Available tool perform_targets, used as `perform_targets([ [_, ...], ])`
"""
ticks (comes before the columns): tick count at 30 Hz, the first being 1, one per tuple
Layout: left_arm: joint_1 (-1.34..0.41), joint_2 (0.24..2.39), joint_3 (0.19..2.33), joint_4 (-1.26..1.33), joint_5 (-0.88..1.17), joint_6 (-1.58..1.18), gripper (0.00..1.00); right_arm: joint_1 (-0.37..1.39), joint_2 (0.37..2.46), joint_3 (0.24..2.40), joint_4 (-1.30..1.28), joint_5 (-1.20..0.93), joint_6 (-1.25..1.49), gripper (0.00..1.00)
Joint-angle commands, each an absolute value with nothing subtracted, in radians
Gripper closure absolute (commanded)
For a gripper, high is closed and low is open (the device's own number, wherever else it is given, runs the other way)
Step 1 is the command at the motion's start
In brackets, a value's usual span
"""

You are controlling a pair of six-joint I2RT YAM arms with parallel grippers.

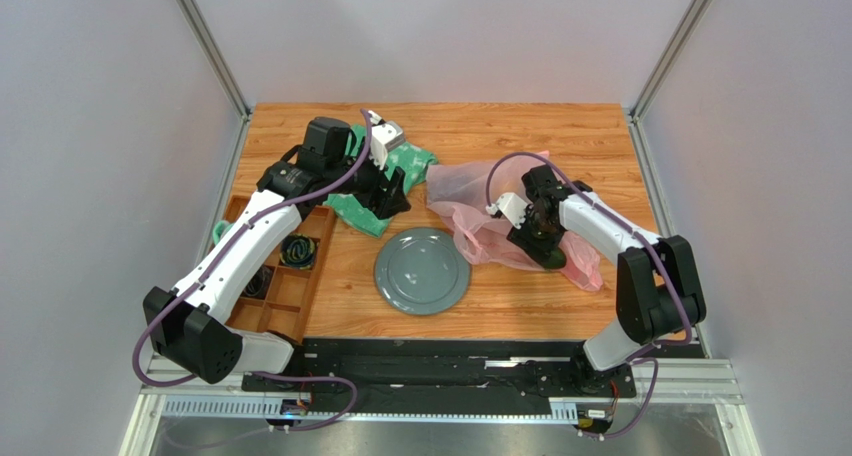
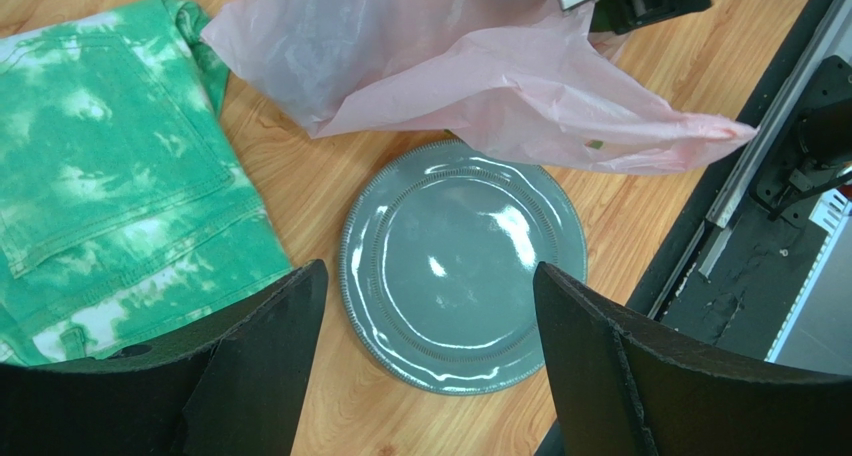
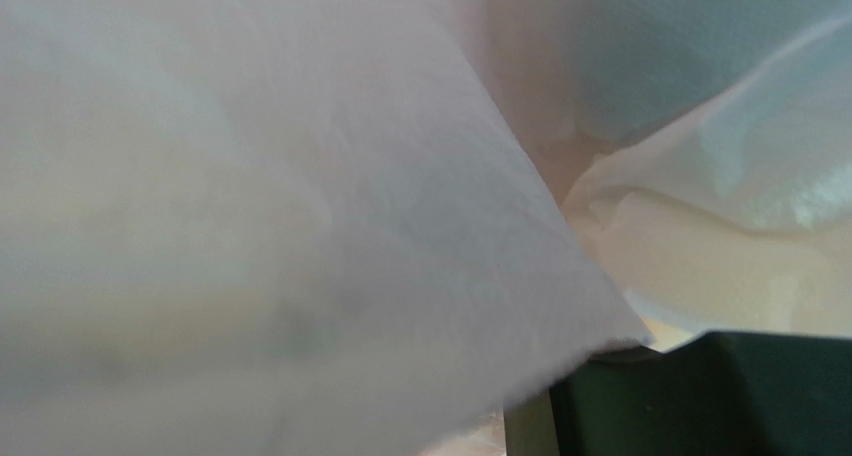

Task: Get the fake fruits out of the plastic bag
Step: Take out the fake fruit from the plastic bag, then place the fake fruit on the plate.

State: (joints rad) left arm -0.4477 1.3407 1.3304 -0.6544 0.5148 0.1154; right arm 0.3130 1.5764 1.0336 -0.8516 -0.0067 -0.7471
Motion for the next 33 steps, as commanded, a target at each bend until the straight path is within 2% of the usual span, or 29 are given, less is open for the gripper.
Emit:
perform_targets([
  [1,-0.44,1.322,1.344,-0.647,0.515,0.14,0.16,0.31,1.404,1.184,-1.02,-0.102,-0.716,0.65],
  [6,-0.439,1.324,1.347,-0.64,0.523,0.135,0.16,0.31,1.222,1.318,-1.285,-0.317,-0.739,0.65],
  [8,-0.436,1.322,1.353,-0.64,0.525,0.129,0.16,0.317,1.177,1.344,-1.299,-0.405,-0.741,0.65],
  [12,-0.408,1.302,1.358,-0.62,0.48,0.045,0.16,0.438,1.172,1.442,-1.231,-0.4,-0.646,0.65],
  [18,-0.224,1.177,1.335,-0.603,0.276,-0.193,0.16,0.708,1.42,1.664,-1.145,-0.416,-0.575,0.65],
  [21,-0.06,1.085,1.298,-0.617,0.247,-0.284,0.16,0.82,1.57,1.796,-1.124,-0.426,-0.574,0.65],
  [26,0.06,0.896,1.163,-0.604,0.287,-0.393,0.17,0.838,1.794,1.865,-1.05,-0.469,-0.425,0.67],
  [33,0.12,0.663,0.993,-0.607,0.411,-0.387,0.2,0.862,2.054,1.94,-0.982,-0.307,-0.408,0.67],
])
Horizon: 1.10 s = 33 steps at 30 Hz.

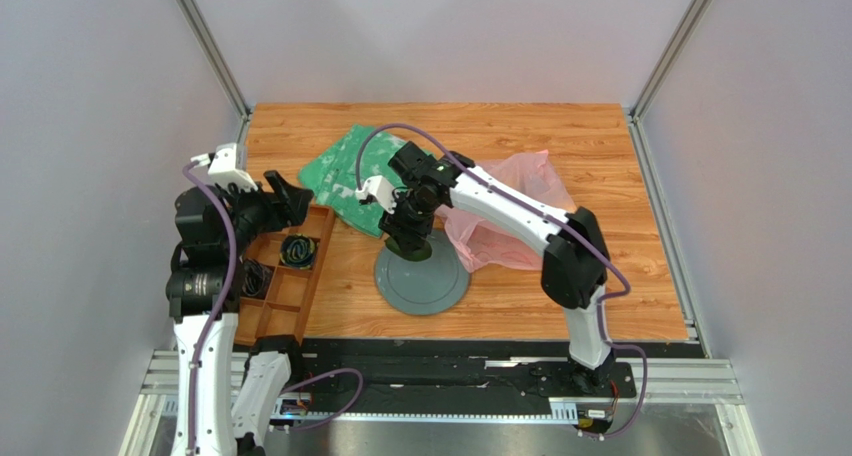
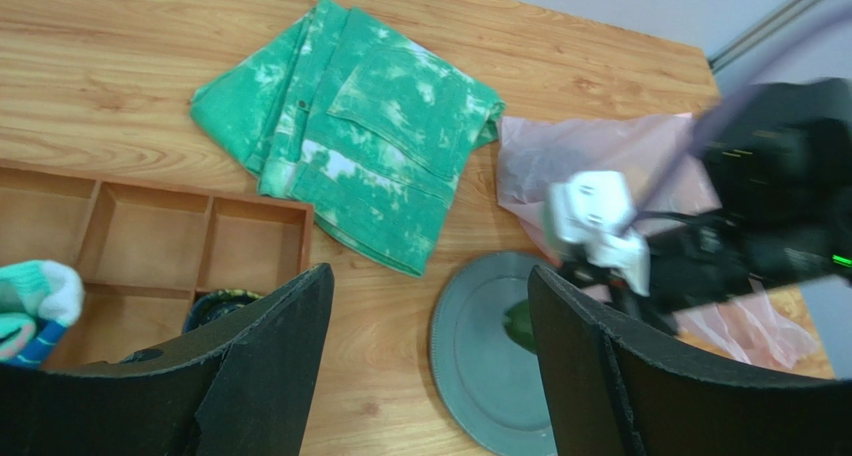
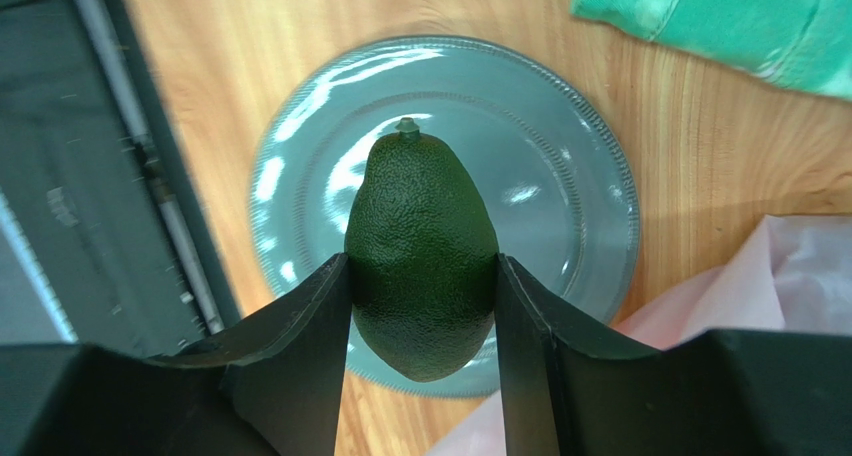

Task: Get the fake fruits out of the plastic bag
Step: Place the fake fruit on the plate.

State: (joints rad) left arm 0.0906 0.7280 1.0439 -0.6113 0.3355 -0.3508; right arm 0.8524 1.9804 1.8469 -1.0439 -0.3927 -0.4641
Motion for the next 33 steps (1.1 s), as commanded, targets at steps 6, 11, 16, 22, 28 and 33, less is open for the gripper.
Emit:
perform_targets([
  [6,0.166,0.624,0.951,-0.612,0.505,-0.4,0.24,0.887,2.163,1.979,-0.98,-0.265,-0.414,0.6],
  [11,0.169,0.646,0.94,-0.594,0.54,-0.425,0.24,0.903,2.116,1.898,-0.966,-0.232,-0.391,0.29],
  [16,0.169,0.683,0.94,-0.578,0.549,-0.443,0.12,0.882,1.941,1.848,-0.974,-0.258,-0.319,0.0],
  [22,0.085,0.742,0.994,-0.569,0.655,-0.361,0.11,0.816,1.637,1.783,-1.023,-0.29,-0.311,0.02],
  [28,-0.234,0.889,1.041,-0.586,0.799,-0.255,0.06,0.643,1.312,1.508,-1.015,-0.184,-0.406,0.03],
  [33,-0.442,1.084,1.054,-0.442,0.945,-0.4,0.01,0.563,1.174,1.195,-0.982,-0.079,-0.555,0.03],
])
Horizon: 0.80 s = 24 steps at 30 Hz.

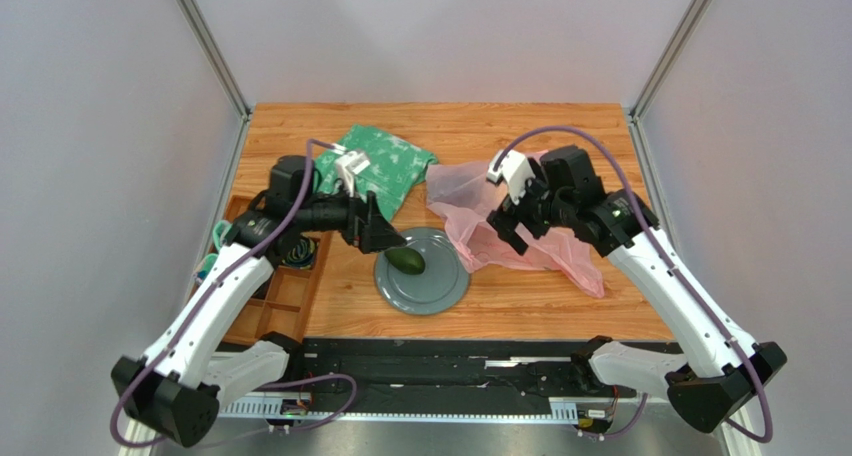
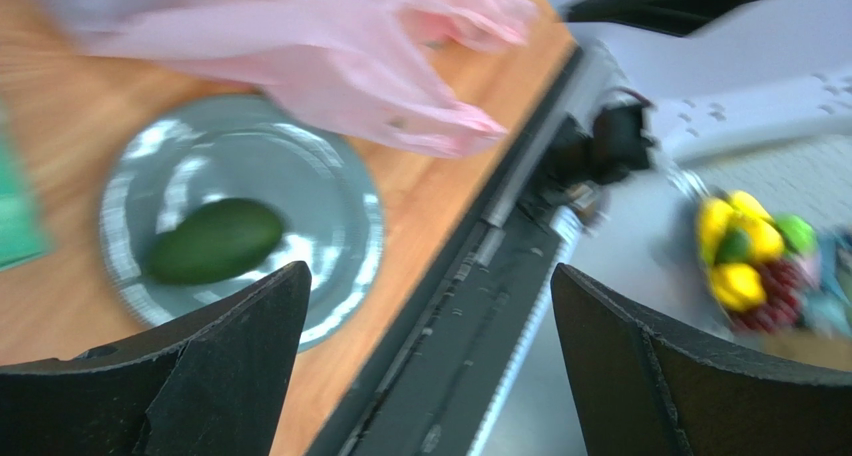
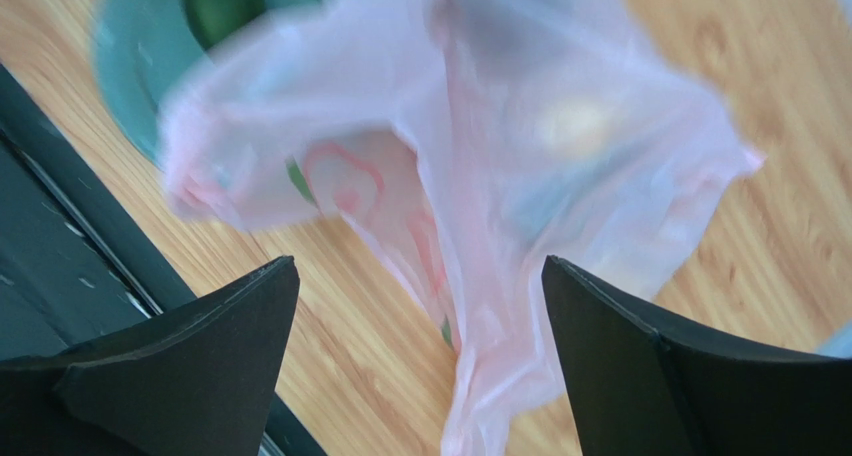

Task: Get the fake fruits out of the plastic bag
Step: Place the fake fruit on the plate, then adjust the plastic bag at the center of the board.

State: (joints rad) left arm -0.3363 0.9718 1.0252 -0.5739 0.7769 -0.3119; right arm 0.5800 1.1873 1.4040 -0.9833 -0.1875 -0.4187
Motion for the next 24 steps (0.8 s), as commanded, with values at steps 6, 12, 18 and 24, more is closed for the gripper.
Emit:
perform_targets([
  [6,-0.558,1.288,1.089,-0.238,1.008,-0.523,0.01,0.546,1.15,1.022,-0.839,0.052,-0.595,0.02],
  [12,-0.603,1.426,1.132,-0.203,0.942,-0.575,0.01,0.531,1.221,0.98,-0.686,0.198,-0.627,0.04],
  [18,-0.606,1.545,1.196,-0.216,0.914,-0.639,0.01,0.448,1.341,1.051,-0.684,0.038,-0.653,0.17],
  [24,-0.624,1.677,1.284,-0.196,0.946,-0.641,0.34,0.428,1.446,1.095,-0.742,-0.038,-0.698,0.54],
])
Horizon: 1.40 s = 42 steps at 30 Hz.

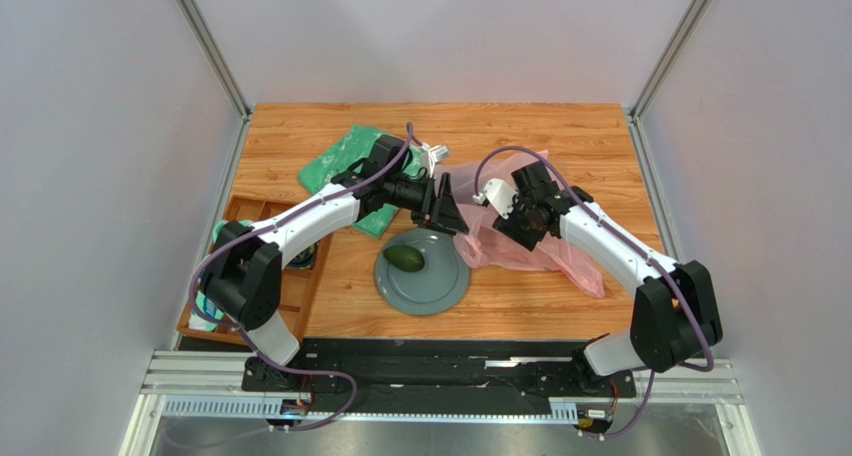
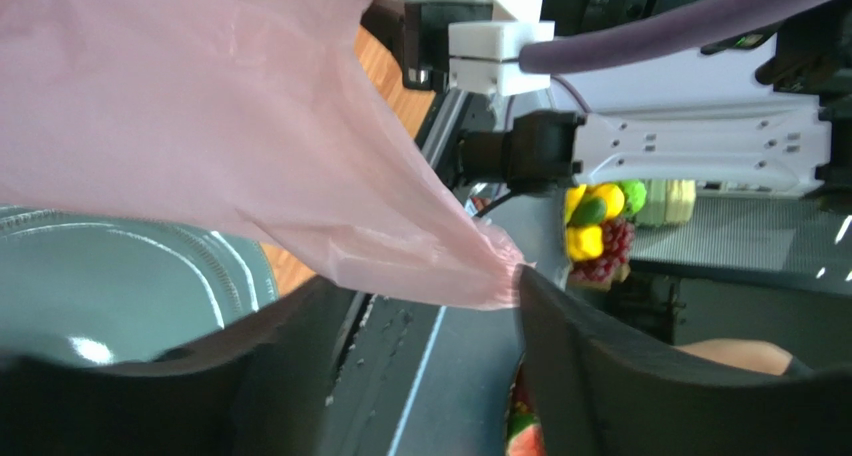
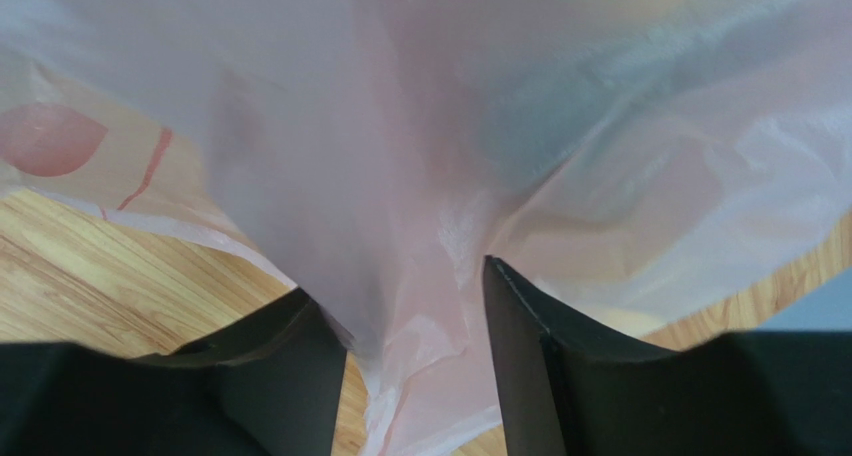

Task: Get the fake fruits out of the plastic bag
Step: Adjust the plastic bag at the center of the board.

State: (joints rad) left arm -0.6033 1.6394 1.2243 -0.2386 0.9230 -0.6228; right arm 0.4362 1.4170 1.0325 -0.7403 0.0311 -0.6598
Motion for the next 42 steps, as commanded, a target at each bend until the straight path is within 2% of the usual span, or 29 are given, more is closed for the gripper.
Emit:
perform_targets([
  [1,-0.626,1.675,1.29,-0.215,0.936,-0.615,0.52,0.42,1.456,1.124,-0.741,-0.035,-0.696,0.71],
  [2,-0.626,1.671,1.29,-0.26,0.893,-0.598,0.9,0.416,1.459,1.141,-0.738,-0.026,-0.687,0.8],
  [3,-0.624,1.655,1.292,-0.291,0.873,-0.575,1.0,0.416,1.462,1.164,-0.721,-0.009,-0.68,0.95],
  [4,-0.624,1.645,1.293,-0.319,0.859,-0.521,1.0,0.413,1.465,1.187,-0.709,0.055,-0.666,1.0],
  [9,-0.623,1.542,1.293,-0.376,0.818,-0.402,1.0,0.396,1.459,1.373,-0.591,0.176,-0.634,1.0],
  [11,-0.623,1.522,1.333,-0.429,0.784,-0.315,1.0,0.397,1.451,1.403,-0.492,0.273,-0.62,1.0],
  [15,-0.623,1.505,1.373,-0.471,0.759,-0.238,1.0,0.396,1.471,1.387,-0.475,0.311,-0.612,0.98],
  [16,-0.621,1.505,1.374,-0.468,0.771,-0.242,1.0,0.397,1.479,1.379,-0.485,0.324,-0.609,0.93],
  [17,-0.621,1.506,1.371,-0.456,0.779,-0.25,1.0,0.397,1.486,1.368,-0.491,0.336,-0.607,0.82],
  [18,-0.623,1.511,1.371,-0.448,0.785,-0.265,1.0,0.397,1.486,1.361,-0.502,0.347,-0.606,0.55],
  [19,-0.623,1.512,1.37,-0.436,0.793,-0.27,1.0,0.397,1.48,1.37,-0.518,0.354,-0.597,0.43],
  [21,-0.623,1.505,1.364,-0.431,0.792,-0.267,1.0,0.397,1.427,1.426,-0.607,0.287,-0.583,0.3],
  [23,-0.623,1.494,1.355,-0.431,0.782,-0.258,1.0,0.397,1.379,1.479,-0.766,0.189,-0.558,0.29],
  [26,-0.621,1.462,1.33,-0.423,0.775,-0.247,1.0,0.403,1.272,1.48,-0.924,-0.058,-0.593,0.32],
  [27,-0.621,1.459,1.324,-0.42,0.769,-0.248,1.0,0.406,1.235,1.459,-0.948,-0.107,-0.61,0.43],
  [29,-0.623,1.451,1.306,-0.42,0.764,-0.247,1.0,0.405,1.142,1.366,-1.001,-0.26,-0.684,0.51],
  [30,-0.623,1.451,1.301,-0.42,0.761,-0.244,1.0,0.416,1.122,1.336,-1.018,-0.311,-0.704,0.61],
  [32,-0.623,1.453,1.299,-0.426,0.755,-0.244,1.0,0.431,1.103,1.258,-1.044,-0.313,-0.733,0.68],
  [33,-0.621,1.454,1.299,-0.426,0.752,-0.239,1.0,0.436,1.109,1.234,-1.049,-0.299,-0.756,0.76],
  [36,-0.621,1.459,1.307,-0.439,0.738,-0.23,1.0,0.436,1.17,1.172,-1.049,-0.241,-0.808,0.84],
  [42,-0.621,1.466,1.308,-0.443,0.732,-0.229,1.0,0.428,1.318,1.164,-1.091,-0.154,-0.853,0.86],
])
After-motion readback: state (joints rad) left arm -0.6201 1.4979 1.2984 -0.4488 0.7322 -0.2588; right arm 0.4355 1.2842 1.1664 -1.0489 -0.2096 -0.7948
